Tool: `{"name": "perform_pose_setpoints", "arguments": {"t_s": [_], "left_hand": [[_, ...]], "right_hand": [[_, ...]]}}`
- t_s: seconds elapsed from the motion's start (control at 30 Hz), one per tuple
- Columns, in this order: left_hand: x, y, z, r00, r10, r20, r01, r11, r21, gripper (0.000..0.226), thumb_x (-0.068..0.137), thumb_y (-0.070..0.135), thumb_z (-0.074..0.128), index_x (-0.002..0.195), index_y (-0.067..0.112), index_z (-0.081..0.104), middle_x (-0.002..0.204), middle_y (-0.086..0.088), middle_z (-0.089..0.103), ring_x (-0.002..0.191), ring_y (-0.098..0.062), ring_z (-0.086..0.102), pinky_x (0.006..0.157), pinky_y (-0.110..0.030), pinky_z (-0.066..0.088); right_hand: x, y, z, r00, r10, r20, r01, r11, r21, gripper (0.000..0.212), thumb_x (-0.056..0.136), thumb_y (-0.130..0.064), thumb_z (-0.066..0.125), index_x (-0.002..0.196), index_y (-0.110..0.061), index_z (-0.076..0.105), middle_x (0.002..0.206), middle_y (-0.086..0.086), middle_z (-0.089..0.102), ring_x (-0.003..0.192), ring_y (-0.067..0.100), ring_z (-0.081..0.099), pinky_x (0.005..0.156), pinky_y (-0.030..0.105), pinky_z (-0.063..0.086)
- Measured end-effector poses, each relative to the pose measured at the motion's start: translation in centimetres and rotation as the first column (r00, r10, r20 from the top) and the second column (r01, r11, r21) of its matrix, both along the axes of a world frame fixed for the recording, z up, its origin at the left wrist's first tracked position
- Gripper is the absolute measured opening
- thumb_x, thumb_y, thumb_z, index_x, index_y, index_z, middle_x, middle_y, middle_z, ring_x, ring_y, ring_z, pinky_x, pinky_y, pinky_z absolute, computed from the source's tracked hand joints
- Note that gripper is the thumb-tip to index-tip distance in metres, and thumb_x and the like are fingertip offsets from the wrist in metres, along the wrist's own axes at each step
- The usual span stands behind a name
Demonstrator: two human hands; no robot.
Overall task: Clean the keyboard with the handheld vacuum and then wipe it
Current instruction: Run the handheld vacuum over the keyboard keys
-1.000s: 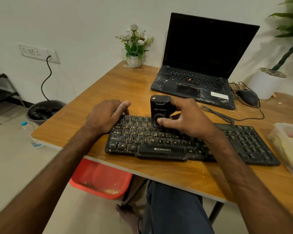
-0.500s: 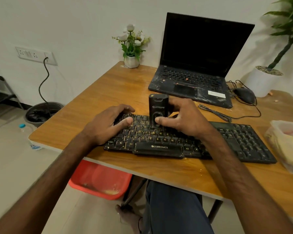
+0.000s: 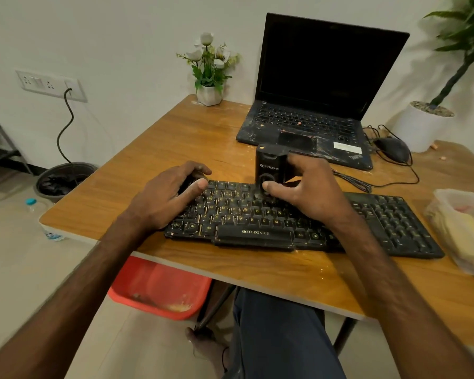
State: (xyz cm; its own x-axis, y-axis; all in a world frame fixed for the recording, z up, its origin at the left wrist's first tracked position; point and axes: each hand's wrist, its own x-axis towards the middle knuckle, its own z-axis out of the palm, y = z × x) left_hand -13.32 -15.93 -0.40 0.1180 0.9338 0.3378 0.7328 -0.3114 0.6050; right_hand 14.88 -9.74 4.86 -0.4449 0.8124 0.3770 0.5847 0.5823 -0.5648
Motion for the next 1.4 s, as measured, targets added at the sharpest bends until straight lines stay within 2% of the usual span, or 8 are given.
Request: {"name": "perform_pose_setpoints", "arguments": {"t_s": [0.13, 0.3, 0.43, 0.63, 0.87, 1.03, 1.27, 1.4], "left_hand": [[0.1, 0.0, 0.0, 1.0, 0.012, -0.023, -0.012, 1.0, 0.001, 0.068, 0.092, 0.077, 0.022, 0.132, 0.032, 0.052, 0.12, 0.007, 0.064, 0.11, -0.01, 0.059, 0.093, -0.047, 0.048], [0.1, 0.1, 0.1, 1.0, 0.015, -0.025, -0.015, 1.0, 0.013, 0.064, 0.095, 0.072, 0.024, 0.131, 0.03, 0.054, 0.119, 0.008, 0.065, 0.109, -0.01, 0.06, 0.092, -0.046, 0.048], [0.0, 0.0, 0.1, 0.999, 0.022, -0.027, -0.021, 1.0, 0.014, 0.06, 0.096, 0.07, 0.025, 0.13, 0.031, 0.054, 0.117, 0.01, 0.065, 0.109, -0.009, 0.06, 0.092, -0.045, 0.049], [0.2, 0.0, 0.2, 0.999, 0.031, -0.026, -0.03, 0.999, 0.025, 0.065, 0.095, 0.073, 0.022, 0.129, 0.029, 0.055, 0.117, 0.01, 0.064, 0.107, -0.007, 0.059, 0.09, -0.039, 0.048], [0.2, 0.0, 0.1, 0.999, 0.025, -0.036, -0.024, 0.999, 0.021, 0.064, 0.096, 0.071, 0.023, 0.13, 0.028, 0.055, 0.119, 0.008, 0.064, 0.108, -0.009, 0.059, 0.092, -0.041, 0.048], [0.3, -0.1, 0.2, 0.999, 0.019, -0.036, -0.018, 1.0, 0.023, 0.064, 0.096, 0.07, 0.023, 0.13, 0.026, 0.056, 0.118, 0.007, 0.064, 0.106, -0.009, 0.059, 0.09, -0.039, 0.048], [0.2, 0.0, 0.1, 0.999, 0.018, -0.048, -0.016, 0.999, 0.032, 0.066, 0.096, 0.072, 0.021, 0.13, 0.027, 0.055, 0.119, 0.007, 0.064, 0.107, -0.01, 0.059, 0.091, -0.041, 0.048], [0.3, -0.2, 0.2, 0.999, 0.02, -0.035, -0.019, 0.999, 0.029, 0.064, 0.097, 0.07, 0.023, 0.131, 0.027, 0.055, 0.119, 0.007, 0.065, 0.108, -0.011, 0.059, 0.092, -0.043, 0.048]], "right_hand": [[1.2, 0.4, 0.1, 0.989, -0.15, -0.006, 0.151, 0.986, 0.07, 0.053, 0.082, -0.029, 0.077, 0.129, -0.011, 0.059, 0.119, 0.002, 0.067, 0.098, 0.004, 0.056, 0.063, -0.002, 0.038], [-0.5, -1.0, 0.8, 0.996, 0.062, 0.07, -0.064, 0.997, 0.031, 0.05, 0.08, -0.025, 0.079, 0.125, -0.011, 0.063, 0.112, -0.001, 0.068, 0.093, 0.006, 0.062, 0.071, 0.006, 0.049], [-0.4, 0.2, 1.1, 0.999, -0.039, 0.033, 0.039, 0.999, 0.024, 0.053, 0.08, -0.024, 0.079, 0.128, -0.009, 0.06, 0.117, 0.003, 0.068, 0.091, 0.002, 0.058, 0.066, -0.003, 0.041], [0.4, -2.8, 0.5, 0.996, 0.086, 0.005, -0.084, 0.989, -0.121, 0.05, 0.076, -0.028, 0.082, 0.122, -0.018, 0.065, 0.099, -0.017, 0.067, 0.08, -0.001, 0.063, 0.066, 0.007, 0.048], [3.1, -0.2, 0.3, 0.957, -0.29, -0.028, 0.291, 0.956, 0.039, 0.054, 0.082, -0.03, 0.077, 0.128, -0.009, 0.06, 0.117, 0.005, 0.069, 0.09, 0.005, 0.058, 0.06, -0.006, 0.037], [2.3, -2.2, -0.5, 0.981, -0.196, 0.012, 0.195, 0.978, 0.071, 0.051, 0.082, -0.029, 0.077, 0.127, -0.012, 0.06, 0.115, 0.001, 0.068, 0.09, 0.003, 0.058, 0.064, -0.003, 0.041], [5.8, -0.9, -0.3, 0.858, -0.513, -0.042, 0.514, 0.852, 0.102, 0.049, 0.084, -0.03, 0.075, 0.126, -0.009, 0.061, 0.119, 0.008, 0.069, 0.1, 0.015, 0.065, 0.079, 0.021, 0.05], [3.1, -2.4, -0.8, 0.922, -0.383, -0.052, 0.386, 0.918, 0.092, 0.048, 0.084, -0.03, 0.075, 0.126, -0.012, 0.06, 0.115, 0.003, 0.068, 0.092, 0.007, 0.061, 0.073, 0.013, 0.049]]}}
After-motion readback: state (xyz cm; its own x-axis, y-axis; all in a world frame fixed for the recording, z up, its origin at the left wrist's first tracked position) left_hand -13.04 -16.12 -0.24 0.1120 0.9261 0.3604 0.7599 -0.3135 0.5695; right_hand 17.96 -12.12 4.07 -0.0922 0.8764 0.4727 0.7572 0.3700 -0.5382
